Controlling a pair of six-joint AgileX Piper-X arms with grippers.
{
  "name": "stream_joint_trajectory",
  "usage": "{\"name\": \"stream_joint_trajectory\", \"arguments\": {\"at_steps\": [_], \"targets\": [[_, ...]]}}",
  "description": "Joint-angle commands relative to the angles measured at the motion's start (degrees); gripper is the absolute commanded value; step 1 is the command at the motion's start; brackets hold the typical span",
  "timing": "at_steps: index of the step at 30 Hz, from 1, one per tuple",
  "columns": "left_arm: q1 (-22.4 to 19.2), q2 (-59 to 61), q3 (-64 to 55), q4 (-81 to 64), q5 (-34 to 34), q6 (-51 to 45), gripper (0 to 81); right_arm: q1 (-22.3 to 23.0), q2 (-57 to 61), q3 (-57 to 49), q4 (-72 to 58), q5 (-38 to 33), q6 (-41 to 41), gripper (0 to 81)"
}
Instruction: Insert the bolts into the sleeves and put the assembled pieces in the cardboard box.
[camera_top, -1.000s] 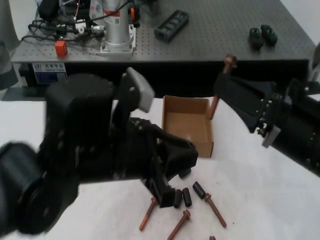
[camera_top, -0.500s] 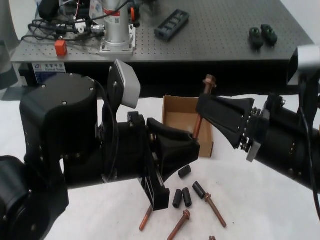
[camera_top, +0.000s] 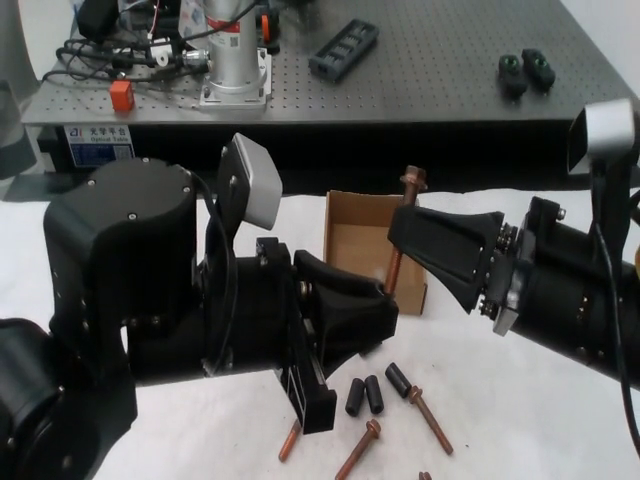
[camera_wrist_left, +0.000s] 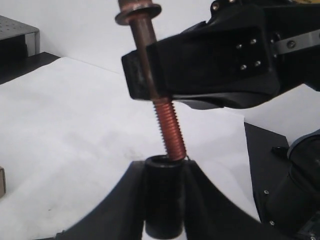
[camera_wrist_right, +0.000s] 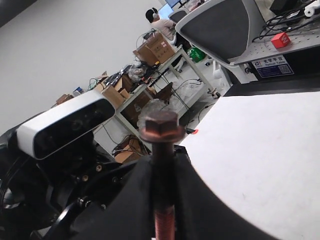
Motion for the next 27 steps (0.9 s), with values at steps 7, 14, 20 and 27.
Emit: {"name": "stream_joint_trajectory", "arguments": {"at_steps": [7, 14, 20, 27], "targets": [[-0.01, -0.63, -0.84, -2.50, 3.74, -0.53, 0.7, 0.20, 0.09, -0.20, 1.11, -1.98, -1.06, 4.0], [-0.01, -0.63, -0.84, -2.50, 4.68, -0.53, 0.7, 0.20, 0.09, -0.20, 1.11, -1.98, -1.06, 4.0], [-0.01, -0.63, -0.84, -2.50, -0.03, -0.64, 0.7, 0.20, 0.09, -0.20, 1.11, -2.49, -2.56, 4.0], [-0.01, -0.63, -0.84, -2.82, -1.93, -0.64, 0.7, 0.20, -0.04, -0.20, 1.11, -2.61, -4.93, 3.7]]}}
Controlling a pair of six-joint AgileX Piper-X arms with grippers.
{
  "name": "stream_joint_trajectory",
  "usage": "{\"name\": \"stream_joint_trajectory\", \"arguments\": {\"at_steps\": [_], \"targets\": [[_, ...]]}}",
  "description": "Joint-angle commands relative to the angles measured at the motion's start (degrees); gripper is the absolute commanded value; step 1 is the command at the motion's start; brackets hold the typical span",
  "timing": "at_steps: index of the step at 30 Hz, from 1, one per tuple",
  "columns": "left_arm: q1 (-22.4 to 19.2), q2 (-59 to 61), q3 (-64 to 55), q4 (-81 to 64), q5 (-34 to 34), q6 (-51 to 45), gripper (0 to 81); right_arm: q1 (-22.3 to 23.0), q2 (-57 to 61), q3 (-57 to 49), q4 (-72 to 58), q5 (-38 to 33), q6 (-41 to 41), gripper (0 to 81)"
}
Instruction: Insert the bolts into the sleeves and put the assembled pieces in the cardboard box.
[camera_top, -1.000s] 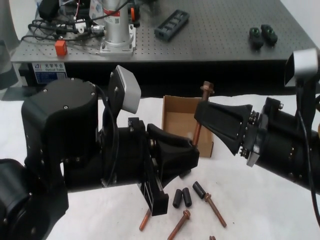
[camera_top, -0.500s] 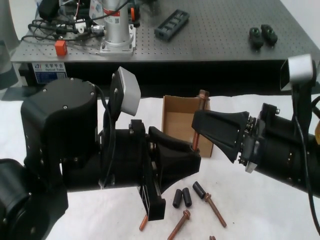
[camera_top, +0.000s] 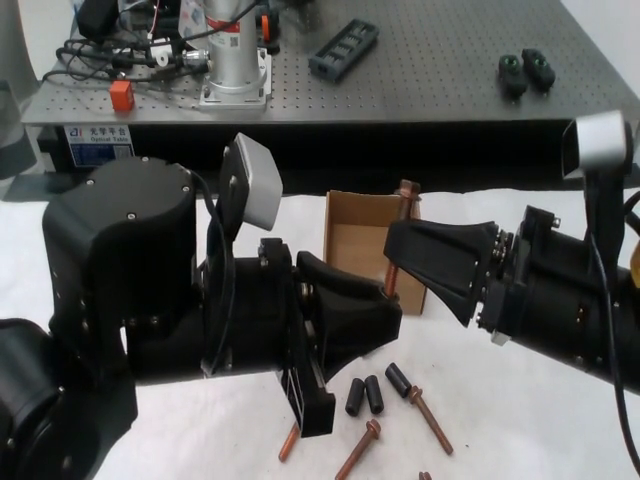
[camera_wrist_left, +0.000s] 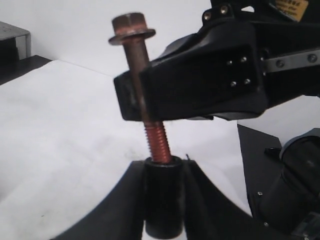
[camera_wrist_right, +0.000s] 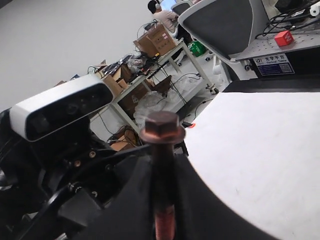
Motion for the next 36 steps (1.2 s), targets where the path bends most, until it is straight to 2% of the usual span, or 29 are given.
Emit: {"name": "stream_joint_trajectory", "arguments": {"at_steps": [1, 5, 6, 7, 12, 14, 17, 21, 29, 36], "targets": [[-0.01, -0.63, -0.84, -2.33, -2.89, -0.24, 0.7, 0.12, -0.04, -0.20, 0.30, -1.51, -1.55, 8.9], [-0.01, -0.63, -0.84, -5.27, -2.89, -0.24, 0.7, -0.17, -0.21, -0.20, 0.30, -1.51, -2.47, 36.1], [-0.01, -0.63, -0.84, -5.73, -3.80, -0.24, 0.7, -0.83, -0.49, -0.20, 0.30, -1.51, -2.47, 40.5], [-0.01, -0.63, -0.84, -5.86, -5.12, -0.24, 0.7, -1.70, -1.03, -0.20, 0.44, -1.51, -2.47, 41.5], [0.91, 0.77, -2.04, -5.84, -21.67, -1.72, 0.7, -7.66, -7.52, -0.20, 9.62, -2.53, -2.32, 36.6], [2.23, 3.58, -4.72, -5.84, -24.86, -3.86, 0.7, -10.71, -10.92, -0.20, 15.04, -3.14, 0.13, 33.7], [4.78, 11.57, -11.31, -4.22, -25.82, -5.98, 0.7, -14.52, -14.55, -0.20, 21.67, -6.58, 7.75, 22.5], [6.87, 24.12, -23.94, 2.14, -25.80, -5.49, 0.7, -17.68, -16.37, -0.20, 23.53, -11.49, 15.01, 2.2], [7.14, 46.70, -52.99, 29.74, -26.15, -0.85, 0.7, -21.72, -16.22, -0.20, 25.42, -14.60, 22.01, 4.0], [7.14, 61.22, -74.72, 46.08, -33.45, 3.42, 0.7, -25.61, -16.02, -0.20, 26.86, -16.76, 27.49, 4.0]]}}
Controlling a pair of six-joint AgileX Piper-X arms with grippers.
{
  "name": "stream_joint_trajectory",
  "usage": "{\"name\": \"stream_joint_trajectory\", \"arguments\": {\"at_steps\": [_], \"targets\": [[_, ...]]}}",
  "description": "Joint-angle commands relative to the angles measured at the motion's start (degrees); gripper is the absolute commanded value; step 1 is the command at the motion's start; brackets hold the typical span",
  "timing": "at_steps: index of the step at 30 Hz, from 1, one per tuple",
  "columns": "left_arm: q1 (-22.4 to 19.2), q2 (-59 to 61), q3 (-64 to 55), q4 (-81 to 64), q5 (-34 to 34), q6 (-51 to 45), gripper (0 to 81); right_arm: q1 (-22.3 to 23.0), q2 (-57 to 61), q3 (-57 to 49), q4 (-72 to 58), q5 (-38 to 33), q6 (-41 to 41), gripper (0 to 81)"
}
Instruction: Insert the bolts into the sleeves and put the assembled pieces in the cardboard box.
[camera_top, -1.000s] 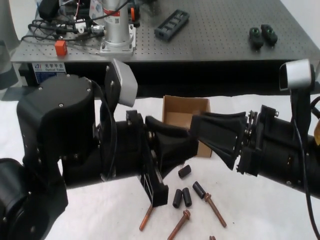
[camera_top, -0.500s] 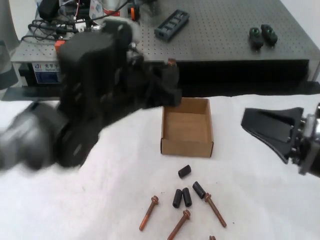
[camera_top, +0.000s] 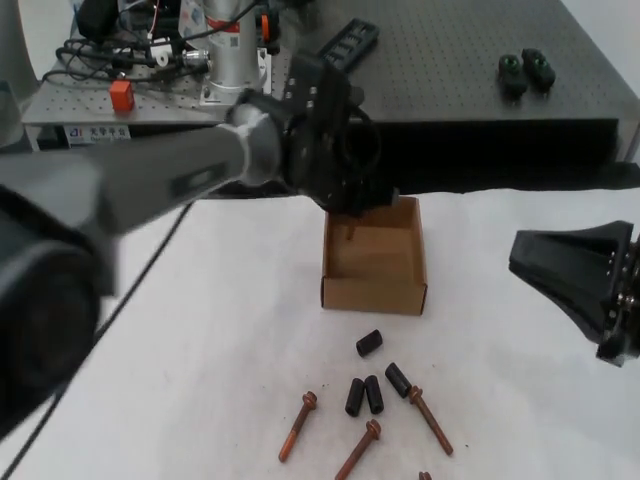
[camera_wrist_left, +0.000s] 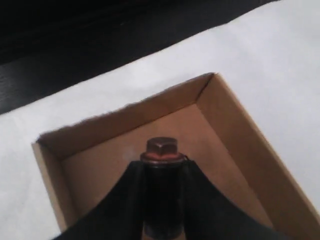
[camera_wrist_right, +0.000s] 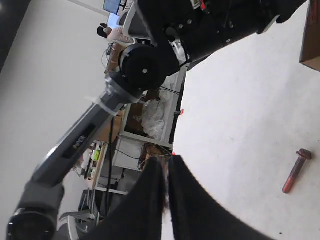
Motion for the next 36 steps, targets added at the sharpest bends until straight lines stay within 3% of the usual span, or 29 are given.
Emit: {"name": "stream_joint_trajectory", "arguments": {"at_steps": [1, 5, 12, 15, 21, 26, 28, 33, 36], "targets": [[-0.03, 6.01, -11.18, 7.82, -5.38, 3.36, 0.7, -0.88, 0.15, -0.27, 0.20, -1.19, 1.57, 4.0], [-0.03, 10.74, -17.97, 14.01, -8.07, 5.45, 0.7, -1.83, 2.02, -0.27, -0.36, -4.08, 5.18, 4.0], [0.01, 13.90, -18.94, 14.95, -8.21, 5.18, 0.1, -1.84, 2.86, -0.27, -0.43, -4.12, 6.71, 4.0], [0.13, 14.19, -18.94, 14.95, -8.21, 4.13, 8.4, -1.84, 2.84, -0.27, -0.62, -4.12, 6.60, 4.0], [0.44, 13.82, -18.94, 14.40, -8.10, 1.63, 35.6, -1.84, 2.84, -0.27, -0.73, -4.00, 5.87, 4.0], [0.44, 9.93, -18.94, 15.57, -5.03, -0.12, 35.0, -1.84, 2.84, -0.27, -0.72, -3.05, 3.27, 3.6], [0.44, 7.18, -18.94, 15.73, -4.48, -0.90, 33.0, -1.84, 3.20, -0.27, -0.72, -3.15, -0.13, 0.0], [2.10, -3.71, -18.28, 20.33, -5.61, -0.05, 32.6, -0.31, 7.38, -0.79, -0.72, -3.14, -7.26, 23.8], [3.91, -10.54, -13.23, 23.12, -10.23, 2.14, 32.1, 1.97, 13.72, -3.11, 0.58, -2.63, -13.11, 24.6]]}}
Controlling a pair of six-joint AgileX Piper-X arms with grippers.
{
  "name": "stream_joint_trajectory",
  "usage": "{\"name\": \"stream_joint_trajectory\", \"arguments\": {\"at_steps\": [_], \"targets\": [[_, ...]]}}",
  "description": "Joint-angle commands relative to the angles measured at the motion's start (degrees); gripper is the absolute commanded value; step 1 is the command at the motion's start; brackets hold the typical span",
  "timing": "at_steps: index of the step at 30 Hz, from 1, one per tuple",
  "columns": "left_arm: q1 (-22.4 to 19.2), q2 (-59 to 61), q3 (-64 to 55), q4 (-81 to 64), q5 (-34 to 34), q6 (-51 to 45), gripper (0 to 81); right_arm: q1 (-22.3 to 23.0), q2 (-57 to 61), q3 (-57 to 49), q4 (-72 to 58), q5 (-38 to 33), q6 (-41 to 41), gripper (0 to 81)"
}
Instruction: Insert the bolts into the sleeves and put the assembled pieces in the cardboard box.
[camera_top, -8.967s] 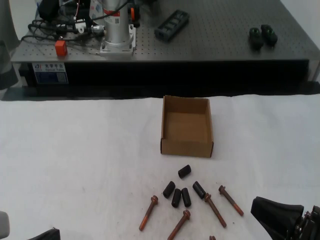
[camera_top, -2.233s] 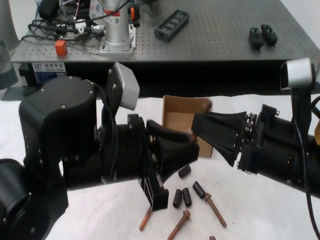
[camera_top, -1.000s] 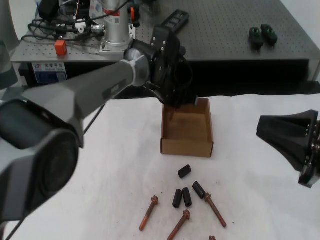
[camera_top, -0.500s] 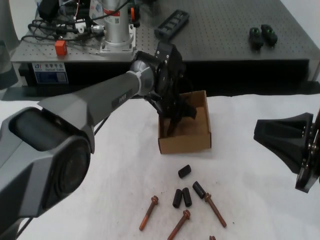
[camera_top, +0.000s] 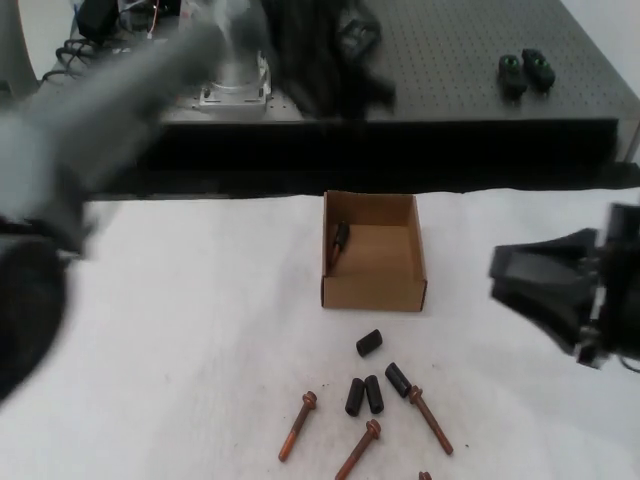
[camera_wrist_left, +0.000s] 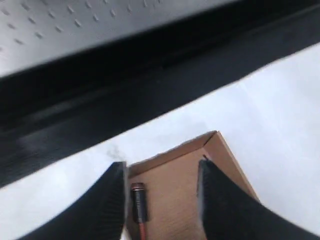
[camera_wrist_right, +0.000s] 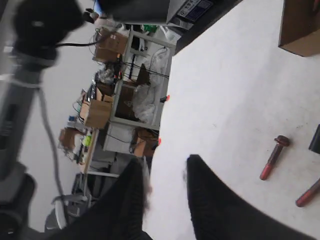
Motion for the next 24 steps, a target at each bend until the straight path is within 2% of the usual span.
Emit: {"name": "stream_joint_trajectory", "arguments": {"at_steps": [1, 4, 6, 8, 11, 15, 24], "targets": [[3.61, -15.35, 7.64, 4.68, -6.72, 2.74, 31.5, 2.49, 6.09, -3.86, 1.73, 1.66, -8.63, 23.9], [6.03, -23.78, 21.03, 1.77, -6.72, 2.57, 30.3, 6.54, 13.28, -9.14, 9.66, 8.26, -20.22, 23.0], [7.57, -29.13, 31.07, -1.82, -5.55, 1.67, 30.3, 9.69, 17.97, -13.57, 18.10, 15.73, -29.74, 23.0], [8.30, -34.82, 39.67, -5.84, -3.81, 1.21, 30.3, 12.78, 23.35, -18.72, 28.02, 26.73, -39.77, 23.2], [8.44, -41.56, 50.69, -11.55, -2.07, 1.22, 30.3, 16.28, 31.34, -24.92, 38.22, 38.86, -49.44, 23.2], [8.44, -47.40, 60.14, -13.58, 1.24, 1.22, 30.3, 18.74, 39.46, -28.65, 40.73, 44.88, -54.22, 23.2], [8.44, -50.36, 66.92, -13.13, 4.09, 1.22, 30.3, 20.90, 49.67, -30.20, 39.48, 47.50, -55.47, 23.2]]}}
